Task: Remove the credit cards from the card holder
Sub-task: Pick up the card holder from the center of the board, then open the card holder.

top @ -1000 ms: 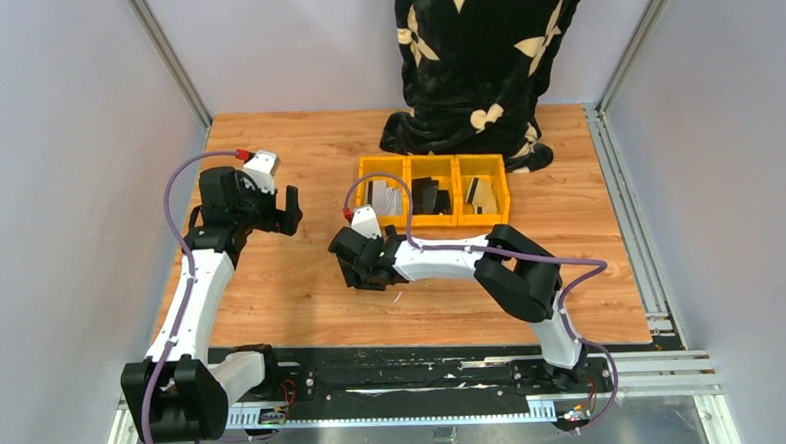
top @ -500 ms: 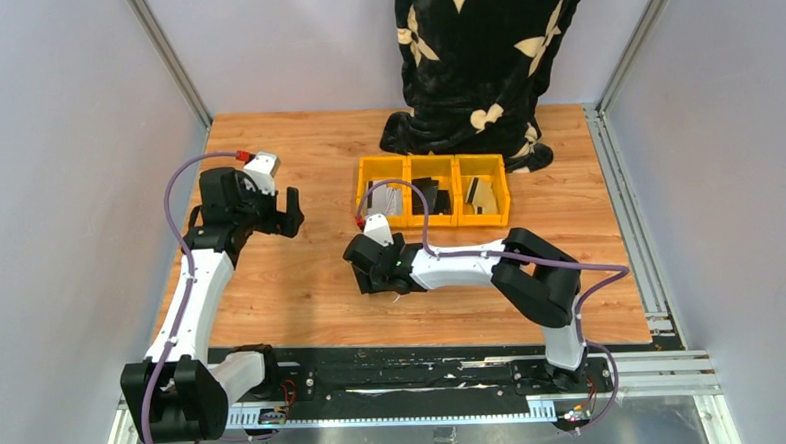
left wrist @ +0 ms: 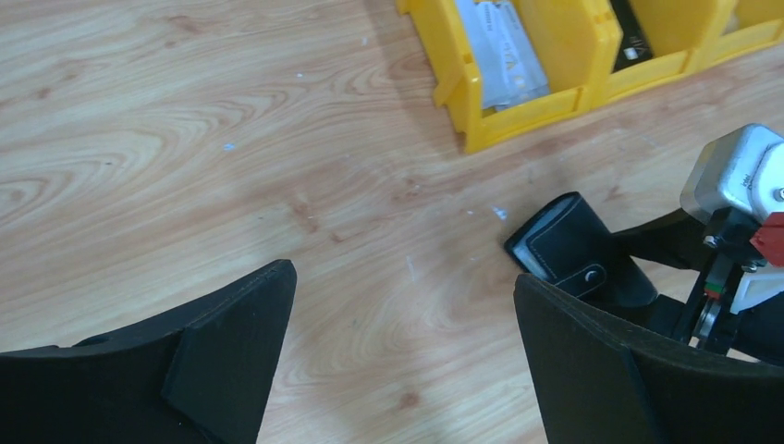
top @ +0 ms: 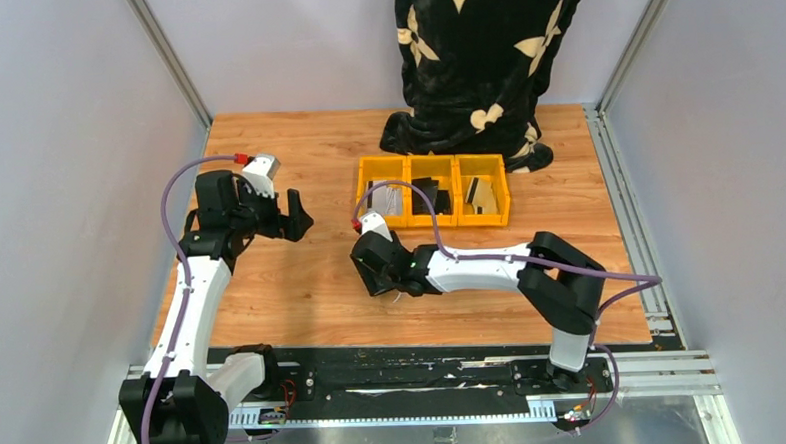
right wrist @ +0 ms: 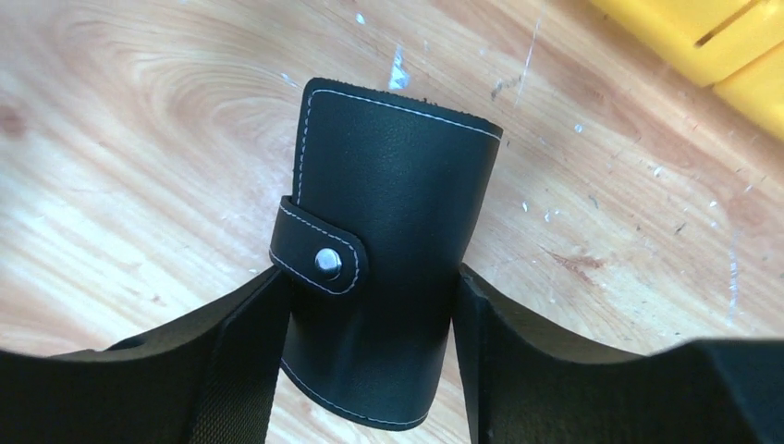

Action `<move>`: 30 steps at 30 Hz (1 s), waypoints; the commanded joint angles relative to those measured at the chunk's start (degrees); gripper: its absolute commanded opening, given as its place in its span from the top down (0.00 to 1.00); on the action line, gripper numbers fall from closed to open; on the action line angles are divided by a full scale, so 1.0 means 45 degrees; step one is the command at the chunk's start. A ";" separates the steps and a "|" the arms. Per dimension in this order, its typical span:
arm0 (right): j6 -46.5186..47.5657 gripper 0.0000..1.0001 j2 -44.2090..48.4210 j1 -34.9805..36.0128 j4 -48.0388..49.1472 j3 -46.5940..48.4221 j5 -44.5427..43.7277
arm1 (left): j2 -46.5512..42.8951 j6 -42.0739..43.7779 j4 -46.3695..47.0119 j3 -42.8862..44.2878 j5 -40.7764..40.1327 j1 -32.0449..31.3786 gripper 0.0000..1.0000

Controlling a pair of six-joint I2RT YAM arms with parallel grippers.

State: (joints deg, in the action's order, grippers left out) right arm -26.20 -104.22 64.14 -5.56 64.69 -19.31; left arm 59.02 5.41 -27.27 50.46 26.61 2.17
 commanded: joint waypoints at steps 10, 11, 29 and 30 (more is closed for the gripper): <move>0.2366 0.40 0.2742 0.0239 0.1117 0.1033 0.1973 | -0.0100 -0.2275 -0.1609 0.1182 0.3873 0.0098 0.00; 0.2423 0.40 0.2875 0.0239 0.1119 0.1183 0.2313 | -0.0135 -0.2573 -0.1730 0.1360 0.4522 0.0097 0.00; 0.2315 0.43 0.5062 0.0237 0.2992 0.1097 0.3672 | -0.1857 -0.3339 -0.2913 0.1981 0.4445 0.0094 0.00; 0.2321 0.44 0.5159 0.0251 0.3021 0.1010 0.3613 | -0.1790 -0.3427 -0.3060 0.2070 0.4461 0.0102 0.00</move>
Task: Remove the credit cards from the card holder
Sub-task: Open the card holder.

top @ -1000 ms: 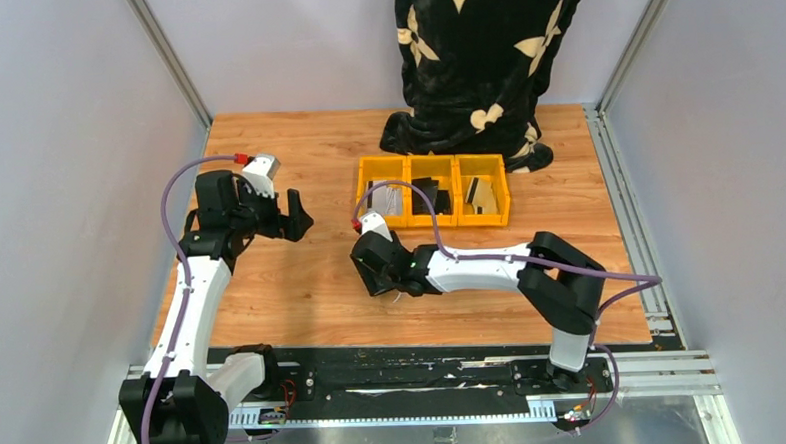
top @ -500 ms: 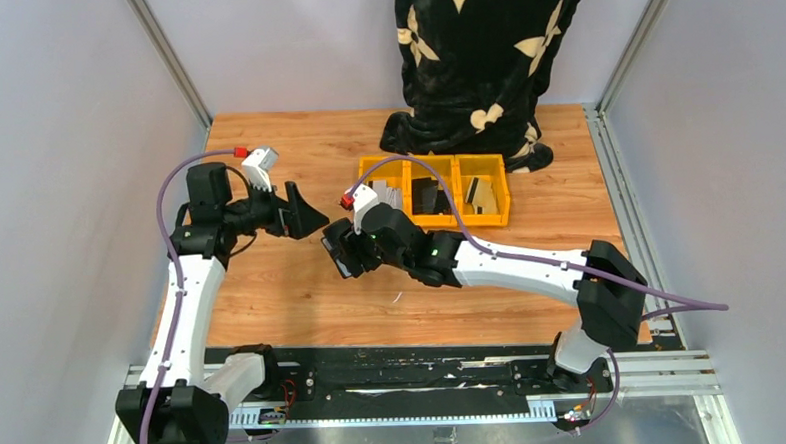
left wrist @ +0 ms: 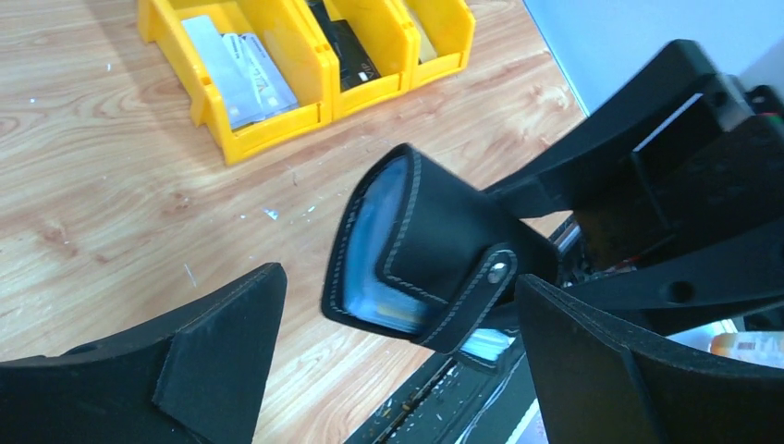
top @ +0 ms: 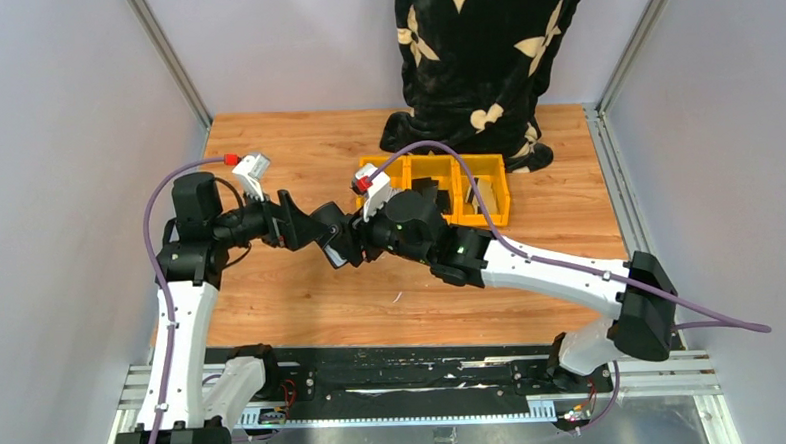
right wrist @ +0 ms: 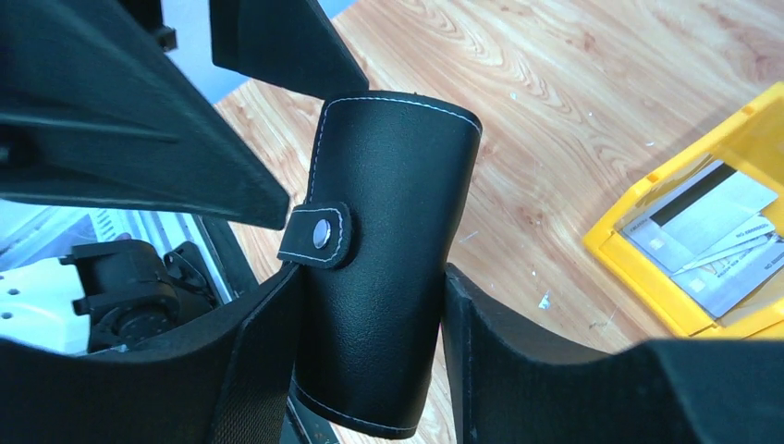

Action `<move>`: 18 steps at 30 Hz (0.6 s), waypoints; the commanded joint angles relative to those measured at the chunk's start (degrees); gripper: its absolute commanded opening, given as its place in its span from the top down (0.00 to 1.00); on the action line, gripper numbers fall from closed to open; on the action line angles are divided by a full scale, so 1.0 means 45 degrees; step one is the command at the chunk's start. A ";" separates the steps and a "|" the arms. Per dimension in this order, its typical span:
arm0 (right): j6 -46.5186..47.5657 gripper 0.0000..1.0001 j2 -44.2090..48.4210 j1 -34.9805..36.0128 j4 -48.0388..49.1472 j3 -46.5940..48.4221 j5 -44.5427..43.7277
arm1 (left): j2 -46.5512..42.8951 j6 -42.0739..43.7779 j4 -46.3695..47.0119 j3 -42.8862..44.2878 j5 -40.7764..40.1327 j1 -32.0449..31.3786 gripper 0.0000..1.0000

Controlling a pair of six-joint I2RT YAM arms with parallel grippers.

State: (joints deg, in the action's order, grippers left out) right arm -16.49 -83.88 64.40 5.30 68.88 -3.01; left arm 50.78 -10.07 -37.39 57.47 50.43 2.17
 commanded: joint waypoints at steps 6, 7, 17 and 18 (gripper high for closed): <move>0.0213 0.46 0.0986 0.0200 0.0951 0.0039 -0.0233 | 0.0352 -0.0985 -0.1103 0.0892 0.0739 0.0124 0.00; 0.0262 0.46 0.0998 0.0205 0.0983 0.0080 -0.0265 | 0.0355 -0.1284 -0.1032 0.0924 0.0994 0.0140 0.00; 0.0264 0.48 0.0398 0.0390 0.1703 0.0557 -0.0452 | 0.0145 -0.5948 0.2806 0.0258 0.3009 0.0234 0.41; 0.0259 0.48 0.0353 0.0410 0.1725 0.0594 -0.0510 | 0.0109 -0.6184 0.2987 0.0202 0.3003 0.0249 0.49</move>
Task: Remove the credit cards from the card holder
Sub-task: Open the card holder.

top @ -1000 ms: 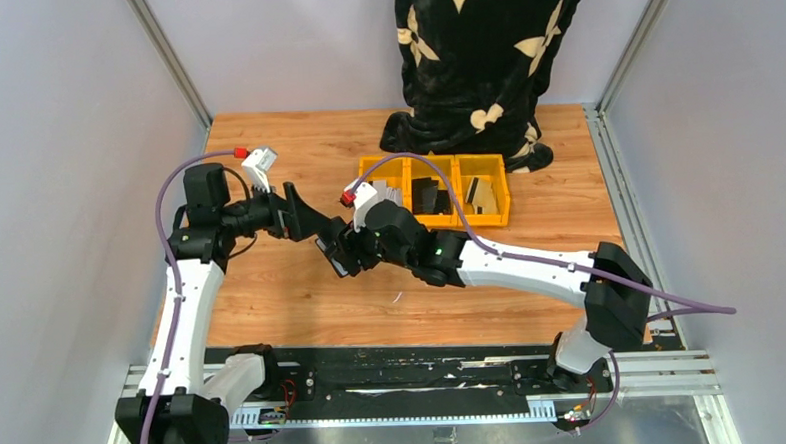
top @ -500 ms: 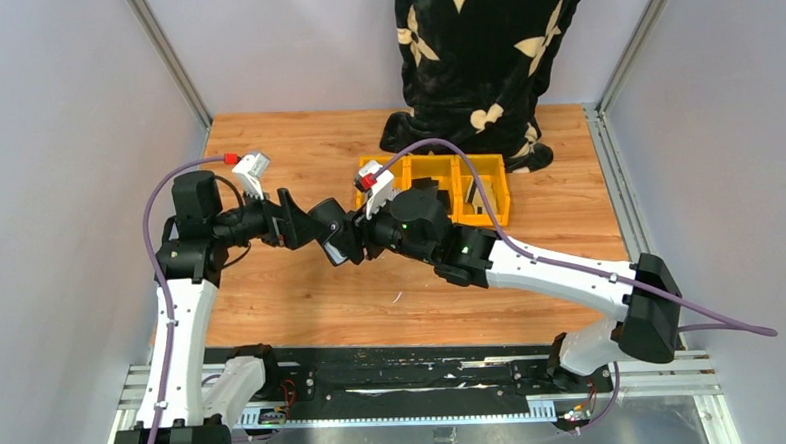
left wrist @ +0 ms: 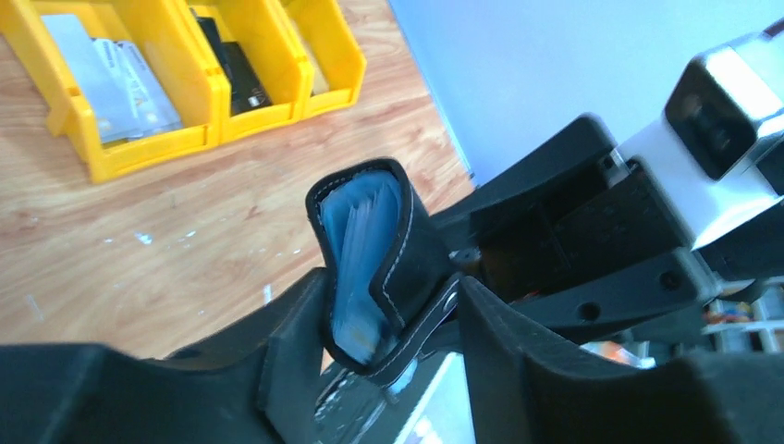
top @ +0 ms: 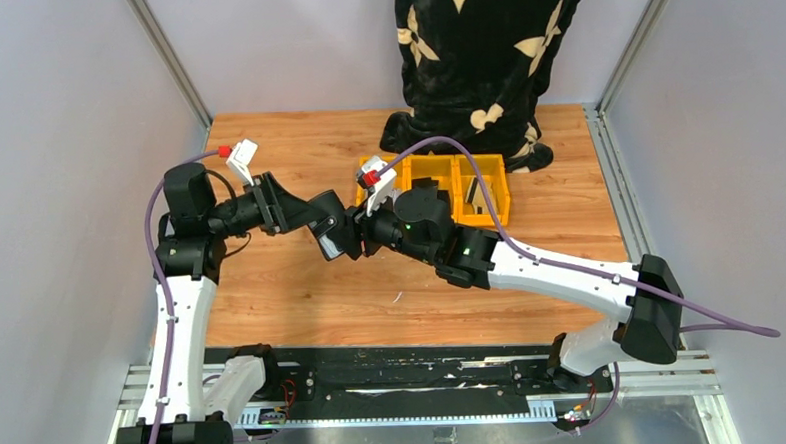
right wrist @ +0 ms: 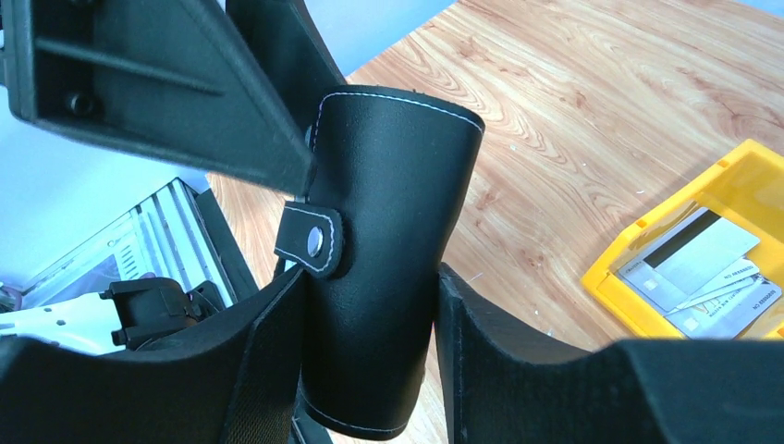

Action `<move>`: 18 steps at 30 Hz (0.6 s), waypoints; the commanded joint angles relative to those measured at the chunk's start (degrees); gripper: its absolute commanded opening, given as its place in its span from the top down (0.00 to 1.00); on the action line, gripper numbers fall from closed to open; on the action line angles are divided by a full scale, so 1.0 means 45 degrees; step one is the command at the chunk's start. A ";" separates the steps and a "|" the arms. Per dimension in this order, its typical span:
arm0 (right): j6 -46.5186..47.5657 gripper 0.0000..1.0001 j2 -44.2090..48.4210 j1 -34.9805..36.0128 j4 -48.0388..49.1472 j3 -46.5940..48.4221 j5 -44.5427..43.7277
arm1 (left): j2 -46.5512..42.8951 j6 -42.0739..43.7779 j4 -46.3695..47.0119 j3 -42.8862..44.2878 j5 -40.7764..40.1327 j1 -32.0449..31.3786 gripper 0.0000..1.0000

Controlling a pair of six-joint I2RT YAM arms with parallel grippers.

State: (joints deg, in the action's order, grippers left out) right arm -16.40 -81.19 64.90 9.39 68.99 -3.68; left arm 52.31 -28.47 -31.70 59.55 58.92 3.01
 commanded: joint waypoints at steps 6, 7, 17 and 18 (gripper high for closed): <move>0.0295 0.47 -0.0495 0.0511 0.0873 0.0777 -0.0420 | -0.0392 -0.2156 0.1859 -0.0329 0.0557 0.0113 0.75; 0.0307 0.46 -0.0559 0.0553 0.0872 0.0843 -0.0328 | -0.0411 -0.2083 0.1855 -0.0358 0.0543 0.0113 0.78; -0.1313 0.17 0.0405 -0.0918 -0.0369 0.0712 0.3839 | -0.0320 0.1357 -0.0996 0.0930 0.0095 0.0133 1.00; -0.1533 0.17 0.0704 -0.1307 -0.0419 0.0503 0.4504 | -0.0359 0.1326 -0.0923 0.0964 0.0265 0.0133 1.00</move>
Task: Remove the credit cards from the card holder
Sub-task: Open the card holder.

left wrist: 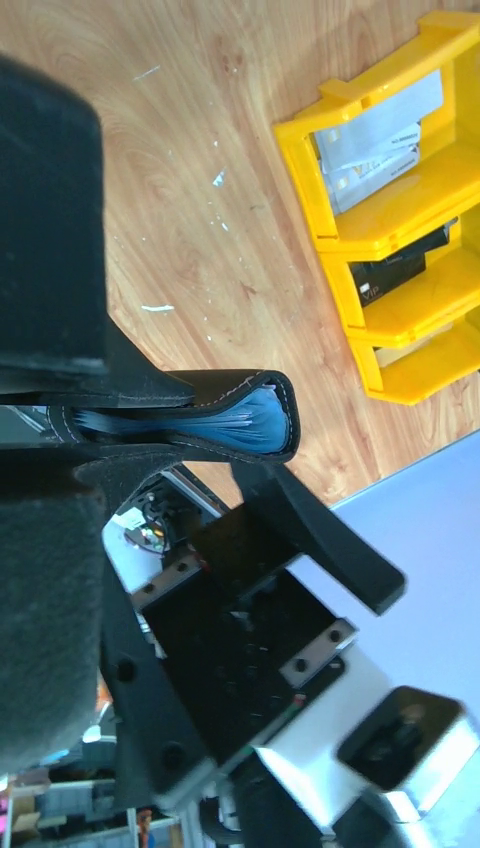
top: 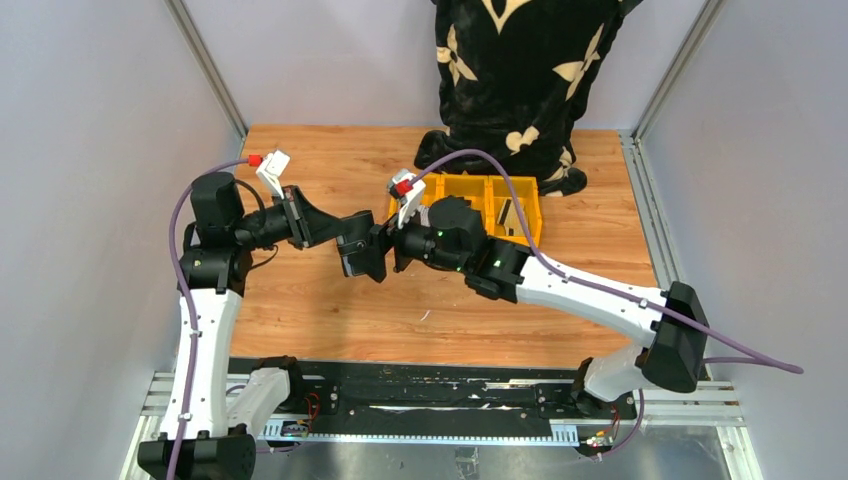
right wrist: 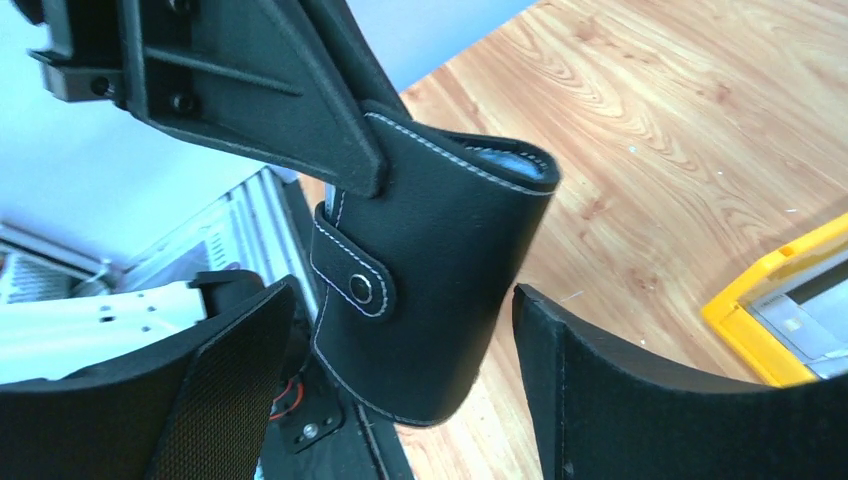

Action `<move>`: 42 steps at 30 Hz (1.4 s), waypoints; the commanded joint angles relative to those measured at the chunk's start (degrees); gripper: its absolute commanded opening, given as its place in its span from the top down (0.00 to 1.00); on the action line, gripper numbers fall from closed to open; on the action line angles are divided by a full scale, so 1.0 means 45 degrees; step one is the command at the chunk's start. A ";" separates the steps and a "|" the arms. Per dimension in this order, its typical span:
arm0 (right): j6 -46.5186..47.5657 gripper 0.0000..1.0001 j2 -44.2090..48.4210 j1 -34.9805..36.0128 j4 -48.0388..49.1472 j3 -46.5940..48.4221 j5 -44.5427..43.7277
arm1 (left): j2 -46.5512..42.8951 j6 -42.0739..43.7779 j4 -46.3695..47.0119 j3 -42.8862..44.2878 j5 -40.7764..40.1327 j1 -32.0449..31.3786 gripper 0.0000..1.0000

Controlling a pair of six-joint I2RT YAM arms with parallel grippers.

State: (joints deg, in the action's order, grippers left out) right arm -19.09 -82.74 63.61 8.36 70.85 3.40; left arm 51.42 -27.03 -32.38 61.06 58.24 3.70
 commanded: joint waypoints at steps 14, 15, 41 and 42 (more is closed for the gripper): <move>-0.1820 0.21 0.1625 -0.2553 0.0012 -0.0680 0.6480 | -0.0696 -0.3033 0.3020 0.0056 0.3122 -0.0022 1.00; -0.2340 0.23 0.1379 -0.2561 0.0436 -0.0667 0.6843 | -0.0742 -0.3170 0.3034 0.0085 0.3136 -0.0022 1.00; -0.4455 0.93 0.0337 -0.2095 0.1588 -0.0117 0.6107 | -0.1928 -0.4617 0.4754 -0.1351 0.1240 -0.0026 0.31; -0.4293 0.88 0.0222 -0.1992 0.1315 0.0079 0.5925 | -0.1968 -0.4487 0.4635 -0.1360 0.1121 -0.0023 0.33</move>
State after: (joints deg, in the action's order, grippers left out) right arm -40.56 -80.34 53.08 18.57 66.76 34.00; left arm 43.66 -46.96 -13.54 55.42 64.77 3.62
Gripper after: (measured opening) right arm 0.166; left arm 0.704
